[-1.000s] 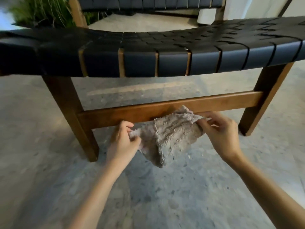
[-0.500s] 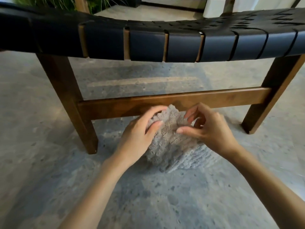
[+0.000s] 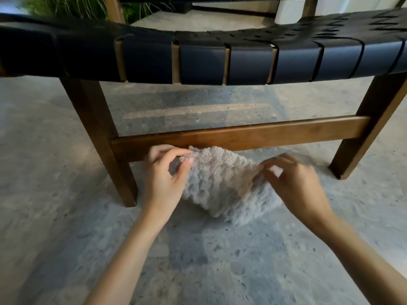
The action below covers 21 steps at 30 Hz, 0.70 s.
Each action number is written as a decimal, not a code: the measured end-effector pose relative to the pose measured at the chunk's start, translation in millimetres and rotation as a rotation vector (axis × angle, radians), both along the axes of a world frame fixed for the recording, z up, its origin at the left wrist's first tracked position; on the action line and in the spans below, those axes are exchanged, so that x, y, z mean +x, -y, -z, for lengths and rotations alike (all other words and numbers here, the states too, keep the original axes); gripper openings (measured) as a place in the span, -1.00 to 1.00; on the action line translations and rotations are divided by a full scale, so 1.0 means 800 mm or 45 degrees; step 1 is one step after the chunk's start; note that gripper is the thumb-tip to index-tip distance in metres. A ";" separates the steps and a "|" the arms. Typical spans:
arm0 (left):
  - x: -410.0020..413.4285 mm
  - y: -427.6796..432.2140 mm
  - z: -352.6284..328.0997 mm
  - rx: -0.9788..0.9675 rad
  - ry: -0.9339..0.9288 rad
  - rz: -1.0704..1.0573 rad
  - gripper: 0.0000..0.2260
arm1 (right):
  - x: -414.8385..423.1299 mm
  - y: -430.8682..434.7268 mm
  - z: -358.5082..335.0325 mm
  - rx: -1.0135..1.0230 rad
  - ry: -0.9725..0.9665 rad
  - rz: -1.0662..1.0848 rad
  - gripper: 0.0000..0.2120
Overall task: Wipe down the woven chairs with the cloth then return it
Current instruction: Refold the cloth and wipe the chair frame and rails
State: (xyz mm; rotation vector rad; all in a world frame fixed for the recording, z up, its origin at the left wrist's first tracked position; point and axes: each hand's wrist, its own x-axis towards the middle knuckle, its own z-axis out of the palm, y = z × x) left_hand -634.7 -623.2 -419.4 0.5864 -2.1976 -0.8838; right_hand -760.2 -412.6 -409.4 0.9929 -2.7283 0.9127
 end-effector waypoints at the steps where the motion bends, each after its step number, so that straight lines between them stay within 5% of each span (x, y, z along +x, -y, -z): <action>1: 0.000 0.001 -0.005 -0.035 -0.045 -0.078 -0.92 | 0.001 0.003 -0.009 -0.115 -0.076 0.033 -0.92; 4: -0.001 0.001 -0.025 0.053 -0.197 -0.047 -0.93 | 0.005 0.015 -0.034 -0.334 -0.194 0.028 -0.92; 11: 0.002 0.006 -0.053 0.782 -0.518 0.103 -0.92 | 0.016 0.061 -0.056 -0.598 0.010 -0.106 -0.92; 16: -0.013 0.031 -0.048 0.617 -0.584 -0.059 -0.90 | 0.009 0.096 -0.046 -0.349 -0.008 -0.259 -0.74; 21: -0.020 0.071 -0.034 0.223 -0.140 -0.109 -0.77 | -0.017 0.137 -0.039 0.140 -0.033 -0.425 -0.49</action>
